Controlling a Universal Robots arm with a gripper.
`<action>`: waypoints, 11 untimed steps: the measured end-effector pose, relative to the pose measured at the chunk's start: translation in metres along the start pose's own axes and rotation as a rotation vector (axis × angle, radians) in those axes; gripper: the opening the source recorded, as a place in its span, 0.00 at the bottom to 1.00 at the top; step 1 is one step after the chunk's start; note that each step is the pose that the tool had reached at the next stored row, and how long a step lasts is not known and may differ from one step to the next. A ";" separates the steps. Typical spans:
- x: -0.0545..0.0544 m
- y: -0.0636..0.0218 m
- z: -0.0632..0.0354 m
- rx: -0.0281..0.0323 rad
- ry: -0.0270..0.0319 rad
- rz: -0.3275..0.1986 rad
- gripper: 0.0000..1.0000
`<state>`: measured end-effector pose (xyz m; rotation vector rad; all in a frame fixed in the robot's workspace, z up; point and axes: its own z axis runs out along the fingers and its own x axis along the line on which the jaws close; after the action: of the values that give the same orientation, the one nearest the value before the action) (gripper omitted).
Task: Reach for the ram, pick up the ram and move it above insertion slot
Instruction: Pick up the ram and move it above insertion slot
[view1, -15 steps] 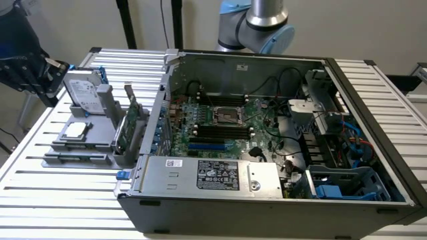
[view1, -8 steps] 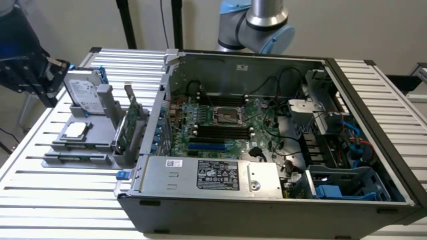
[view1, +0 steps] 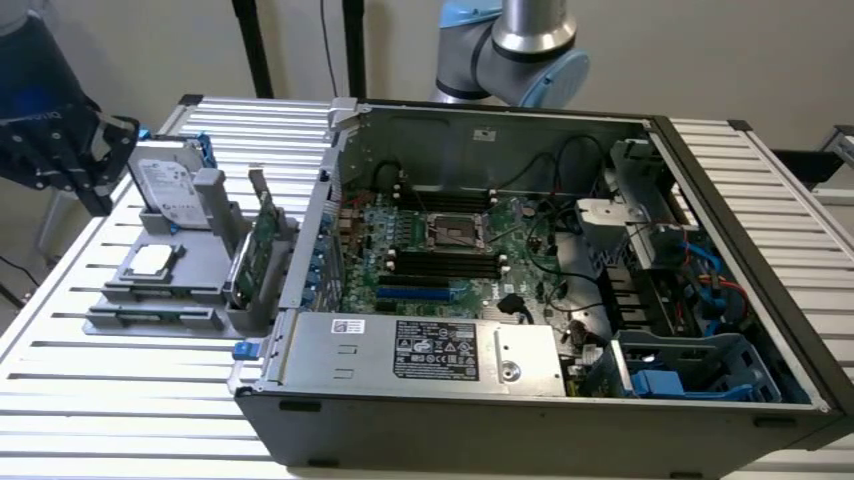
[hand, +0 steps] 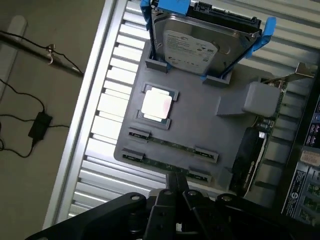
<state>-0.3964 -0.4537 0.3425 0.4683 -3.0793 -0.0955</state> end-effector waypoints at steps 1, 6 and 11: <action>0.000 0.0000 0.0001 0.0003 0.0012 -0.018 0.11; 0.000 -0.0001 0.0010 0.0017 0.0070 -0.108 0.11; 0.000 -0.0002 0.0017 0.0032 0.0129 -0.199 0.11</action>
<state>-0.3964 -0.4538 0.3408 0.7712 -3.0116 -0.0909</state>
